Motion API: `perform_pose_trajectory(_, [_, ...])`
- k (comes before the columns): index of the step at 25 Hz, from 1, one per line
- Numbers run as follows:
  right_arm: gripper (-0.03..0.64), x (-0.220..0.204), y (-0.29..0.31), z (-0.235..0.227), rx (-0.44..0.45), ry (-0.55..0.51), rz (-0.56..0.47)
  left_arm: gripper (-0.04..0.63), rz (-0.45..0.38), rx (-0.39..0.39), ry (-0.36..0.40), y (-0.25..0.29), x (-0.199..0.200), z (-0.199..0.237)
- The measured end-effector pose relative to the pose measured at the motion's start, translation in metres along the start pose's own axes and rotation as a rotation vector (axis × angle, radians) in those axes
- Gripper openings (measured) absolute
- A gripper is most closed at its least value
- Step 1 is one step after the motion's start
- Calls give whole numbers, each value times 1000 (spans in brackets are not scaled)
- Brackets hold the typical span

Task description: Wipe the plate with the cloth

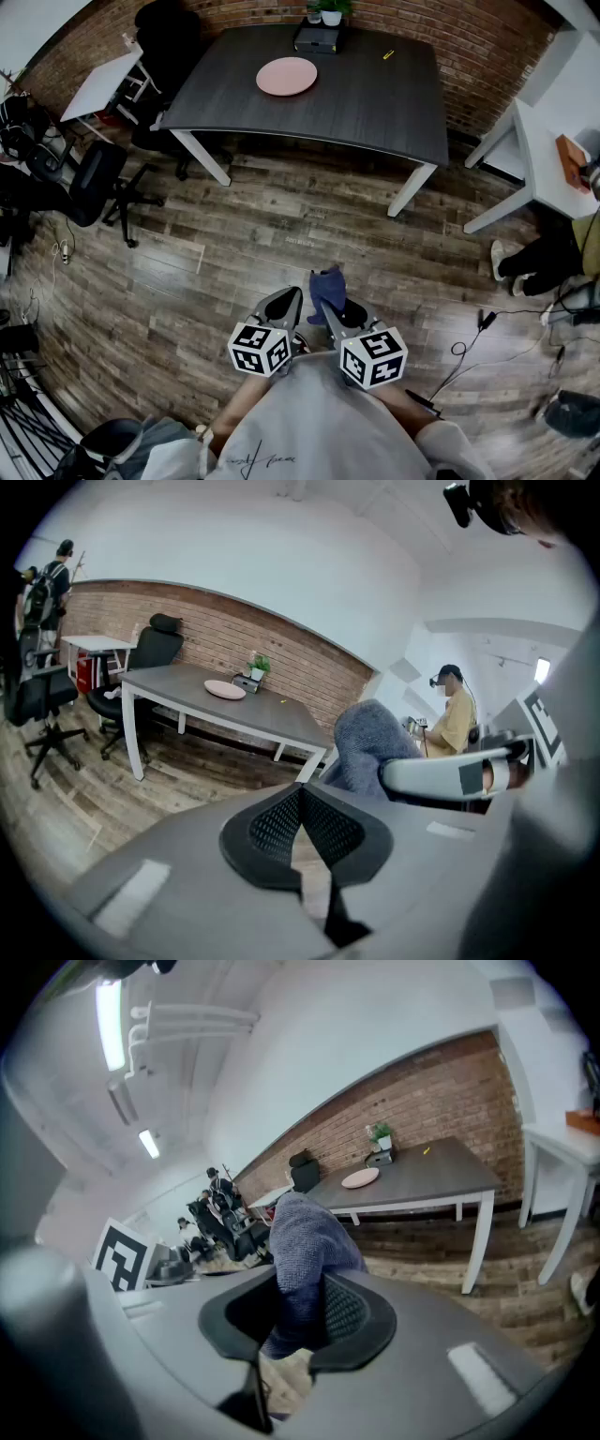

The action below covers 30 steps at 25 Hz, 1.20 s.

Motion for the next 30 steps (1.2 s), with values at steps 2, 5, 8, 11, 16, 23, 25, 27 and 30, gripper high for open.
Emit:
perform_pose_trajectory(2, [91,6,-1,-12,4,25,3,3,-28,2,-30,16,10,-14])
perform_pose_trajectory(5, [90,21,-1,-30,12,28,-6,3,-48,6,-28,39,26,-30])
perform_pose_trajectory(8, [91,36,4,-48,49,20,-17,9,-45,12,8,61,38,-41])
perform_pose_trajectory(11, [91,39,5,-65,89,21,-3,9,-36,34,25,77,38,-50])
perform_pose_trajectory(16, [91,42,13,-91,116,36,22,3,-29,58,4,104,35,-52])
perform_pose_trajectory(23, [91,62,45,-104,132,17,61,3,-2,62,-7,129,52,-29])
perform_pose_trajectory(25, [92,67,59,-104,132,5,72,3,-2,66,-19,135,57,-16])
perform_pose_trajectory(27, [92,74,79,-105,139,-3,87,3,8,61,-17,142,64,2])
perform_pose_trajectory(30, [95,89,105,-106,137,-33,116,4,23,26,-11,155,77,27])
Point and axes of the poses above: the fingertips, and each gripper's own axes: y forward along the fingers, z to its left, x out of its top, the point moved 5 cm from there along -y, backward along the fingers, and after that the axes turned 6 degrees about -x, right-handed, at the moved point
